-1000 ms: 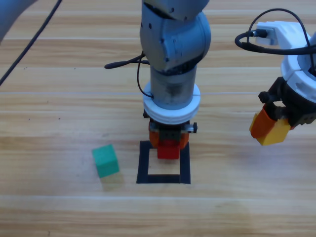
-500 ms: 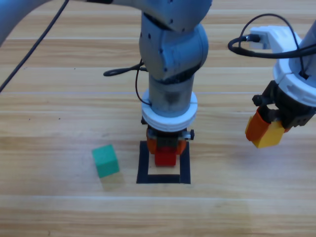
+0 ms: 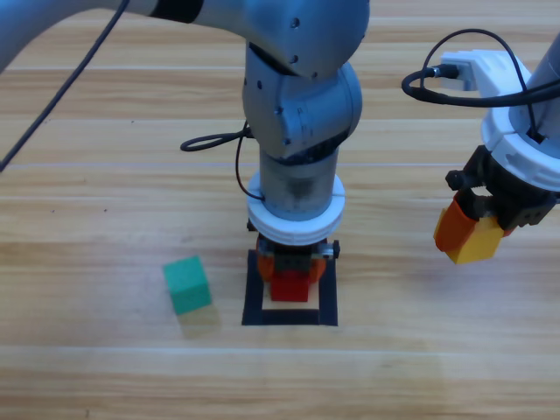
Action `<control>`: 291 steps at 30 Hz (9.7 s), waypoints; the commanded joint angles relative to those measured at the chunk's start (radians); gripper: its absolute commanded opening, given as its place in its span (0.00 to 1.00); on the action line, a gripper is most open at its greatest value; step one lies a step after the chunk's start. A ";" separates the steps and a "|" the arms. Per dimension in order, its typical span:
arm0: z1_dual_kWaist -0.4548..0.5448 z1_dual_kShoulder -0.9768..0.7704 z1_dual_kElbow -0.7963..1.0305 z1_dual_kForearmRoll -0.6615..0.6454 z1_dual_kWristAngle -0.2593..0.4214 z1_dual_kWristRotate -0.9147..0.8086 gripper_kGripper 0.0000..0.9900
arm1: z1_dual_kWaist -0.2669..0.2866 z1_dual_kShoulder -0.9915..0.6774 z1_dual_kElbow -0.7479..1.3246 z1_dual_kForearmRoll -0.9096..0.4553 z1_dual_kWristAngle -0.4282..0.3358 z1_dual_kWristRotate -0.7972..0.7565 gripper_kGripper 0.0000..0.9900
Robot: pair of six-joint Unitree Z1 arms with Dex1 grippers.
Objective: Stack the blocks in the rectangular block: red at the bottom, yellow in the middle, green on top
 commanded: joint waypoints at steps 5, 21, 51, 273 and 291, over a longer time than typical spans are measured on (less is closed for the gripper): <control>-0.039 0.018 0.008 -0.019 -0.001 -0.025 0.07 | -0.009 0.051 -0.009 0.011 0.014 -0.002 0.00; -0.041 0.031 0.003 -0.023 0.004 -0.042 0.43 | -0.009 0.054 -0.015 0.011 0.011 -0.002 0.00; 0.028 -0.640 0.275 -0.009 0.271 0.049 1.00 | 0.191 0.116 -0.128 0.108 -0.143 0.277 0.00; -0.007 -0.218 -0.032 0.111 -0.008 0.198 0.05 | 0.184 -0.305 0.312 -0.231 -0.163 0.174 1.00; -0.048 -0.118 -0.143 0.178 0.010 0.130 0.05 | 0.182 -0.294 0.306 -0.231 -0.164 0.174 1.00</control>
